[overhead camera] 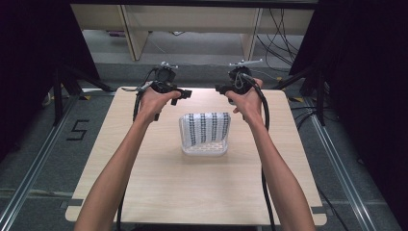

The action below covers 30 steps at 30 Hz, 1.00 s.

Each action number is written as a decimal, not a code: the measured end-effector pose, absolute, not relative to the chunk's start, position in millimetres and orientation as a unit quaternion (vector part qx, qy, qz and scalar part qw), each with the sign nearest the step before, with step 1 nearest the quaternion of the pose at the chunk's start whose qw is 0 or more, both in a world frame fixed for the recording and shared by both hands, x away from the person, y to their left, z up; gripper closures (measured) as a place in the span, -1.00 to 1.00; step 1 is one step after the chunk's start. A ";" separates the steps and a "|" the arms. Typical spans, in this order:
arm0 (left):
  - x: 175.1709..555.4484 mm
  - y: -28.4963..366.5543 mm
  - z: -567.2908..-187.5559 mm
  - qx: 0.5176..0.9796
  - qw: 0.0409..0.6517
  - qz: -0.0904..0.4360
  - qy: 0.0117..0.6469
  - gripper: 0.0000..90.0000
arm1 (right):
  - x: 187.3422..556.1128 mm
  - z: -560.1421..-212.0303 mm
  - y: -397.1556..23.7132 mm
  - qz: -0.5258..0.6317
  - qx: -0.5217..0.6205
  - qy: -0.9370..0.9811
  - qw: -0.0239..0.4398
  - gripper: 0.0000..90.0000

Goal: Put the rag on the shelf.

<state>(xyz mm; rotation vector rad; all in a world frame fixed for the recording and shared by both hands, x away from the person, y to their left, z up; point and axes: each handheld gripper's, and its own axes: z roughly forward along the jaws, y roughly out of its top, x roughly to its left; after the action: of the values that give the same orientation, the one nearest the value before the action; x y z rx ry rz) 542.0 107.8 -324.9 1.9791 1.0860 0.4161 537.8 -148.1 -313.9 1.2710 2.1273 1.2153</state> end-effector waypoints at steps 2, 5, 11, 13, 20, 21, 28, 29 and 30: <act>538.5 110.2 -326.6 0.784 0.420 0.157 0.430 -0.32 | 535.9 -314.2 -151.6 0.433 0.449 0.758 0.190 0.14; 533.9 115.3 -330.1 0.790 0.412 0.152 0.427 -0.34 | 530.7 -313.6 -159.0 0.436 0.449 0.758 0.183 0.08; 527.6 123.6 -330.0 0.782 0.427 0.143 0.431 -0.35 | 526.1 -314.6 -165.3 0.438 0.447 0.759 0.178 0.01; 524.8 125.8 -329.5 0.780 0.431 0.140 0.432 -0.38 | 523.2 -315.3 -167.7 0.444 0.440 0.761 0.173 -0.07; 508.3 127.0 -325.9 0.777 0.447 0.133 0.422 -0.41 | 513.5 -316.2 -167.5 0.451 0.437 0.759 0.173 -0.15; 504.3 126.3 -325.4 0.778 0.450 0.134 0.418 -0.42 | 511.6 -315.7 -167.4 0.452 0.434 0.761 0.168 -0.19; 483.2 123.7 -323.8 0.790 0.447 0.134 0.398 -0.53 | 496.8 -310.4 -166.4 0.464 0.429 0.757 0.162 -0.25; 480.7 124.1 -323.5 0.790 0.448 0.135 0.396 -0.53 | 496.0 -310.4 -166.6 0.465 0.426 0.759 0.161 -0.25; 479.3 124.4 -323.2 0.791 0.448 0.136 0.394 -0.53 | 495.0 -311.0 -167.1 0.466 0.424 0.760 0.161 -0.26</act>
<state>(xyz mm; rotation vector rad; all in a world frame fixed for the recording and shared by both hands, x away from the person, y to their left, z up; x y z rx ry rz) 479.3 124.4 -323.2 1.9573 0.9752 0.3354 495.0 -167.1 -311.0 1.2093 2.1695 1.3305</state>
